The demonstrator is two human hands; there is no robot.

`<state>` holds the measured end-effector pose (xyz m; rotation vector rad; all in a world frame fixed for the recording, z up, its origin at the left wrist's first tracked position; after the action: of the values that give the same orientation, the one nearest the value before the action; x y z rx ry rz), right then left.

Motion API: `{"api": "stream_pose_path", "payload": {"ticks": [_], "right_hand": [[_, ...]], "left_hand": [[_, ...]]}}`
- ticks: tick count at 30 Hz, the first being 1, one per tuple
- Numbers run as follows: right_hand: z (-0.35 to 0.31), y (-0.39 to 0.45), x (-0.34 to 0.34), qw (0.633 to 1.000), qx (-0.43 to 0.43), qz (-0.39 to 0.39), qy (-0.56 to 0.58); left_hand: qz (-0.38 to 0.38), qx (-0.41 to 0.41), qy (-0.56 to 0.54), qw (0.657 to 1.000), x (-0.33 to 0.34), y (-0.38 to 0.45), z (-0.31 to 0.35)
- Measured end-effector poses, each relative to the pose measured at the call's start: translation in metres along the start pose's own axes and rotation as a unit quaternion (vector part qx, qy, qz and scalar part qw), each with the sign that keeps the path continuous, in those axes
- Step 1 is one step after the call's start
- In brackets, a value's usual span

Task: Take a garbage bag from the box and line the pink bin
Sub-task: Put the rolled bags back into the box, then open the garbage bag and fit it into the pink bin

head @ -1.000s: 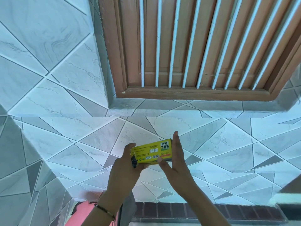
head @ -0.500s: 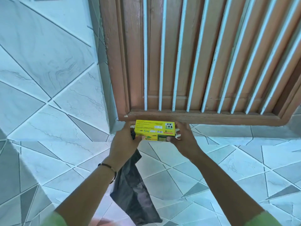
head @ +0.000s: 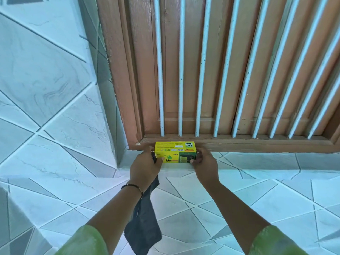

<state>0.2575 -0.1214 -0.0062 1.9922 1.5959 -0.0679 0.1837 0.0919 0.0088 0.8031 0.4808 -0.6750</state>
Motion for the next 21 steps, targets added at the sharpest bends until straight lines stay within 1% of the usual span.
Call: {"api": "stream_pose_path", "payload": {"ticks": [3,5,7,9,11,12,13,14,16,17,19,21], "right_hand": [[0.008,-0.001,-0.001,1.0,0.01,0.023,0.007],[0.008,-0.002,-0.001,1.0,0.014,0.015,0.019],[0.002,-0.008,-0.01,0.997,0.03,0.009,0.071],[-0.004,-0.029,-0.029,0.993,0.035,0.016,0.111],[-0.001,-0.07,-0.042,0.991,0.044,-0.004,0.13],[0.003,-0.095,-0.04,0.987,0.064,-0.044,0.141],[0.008,-0.126,-0.034,0.98,0.092,-0.108,0.141],[0.011,-0.156,-0.024,0.966,0.12,-0.188,0.132],[0.021,-0.218,-0.006,0.916,0.187,-0.34,0.103],[0.023,-0.24,-0.001,0.893,0.209,-0.387,0.098],[0.023,-0.275,0.001,0.864,0.232,-0.434,0.102],[0.012,-0.295,0.0,0.855,0.228,-0.437,0.16]], "left_hand": [[0.014,-0.01,-0.004,1.0,0.003,-0.006,0.0],[0.029,-0.018,-0.02,0.999,-0.002,-0.017,0.001],[0.055,-0.034,-0.043,0.997,-0.016,-0.036,0.002],[0.078,-0.034,-0.072,0.994,-0.033,-0.064,0.006],[0.084,-0.045,-0.11,0.989,-0.049,-0.096,0.009],[0.082,-0.064,-0.135,0.985,-0.055,-0.109,0.009],[0.076,-0.087,-0.163,0.98,-0.06,-0.125,0.006],[0.073,-0.104,-0.186,0.974,-0.065,-0.135,0.004],[0.067,-0.122,-0.209,0.968,-0.075,-0.155,0.002],[0.066,-0.128,-0.22,0.965,-0.081,-0.161,0.003],[0.064,-0.136,-0.254,0.955,-0.096,-0.172,0.006],[0.057,-0.14,-0.287,0.946,-0.108,-0.18,0.007]]}}
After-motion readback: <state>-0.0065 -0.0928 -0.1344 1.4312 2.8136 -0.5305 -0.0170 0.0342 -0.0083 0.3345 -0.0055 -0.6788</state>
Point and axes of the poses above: each hand's wrist, its own y-axis towards the middle knuckle, its own x-axis out of the palm, z = x × y, the point moved 10 cm from there along y, towards the middle knuckle, and after that the axes turned 12 degrees about z, right-handed, at the moved point
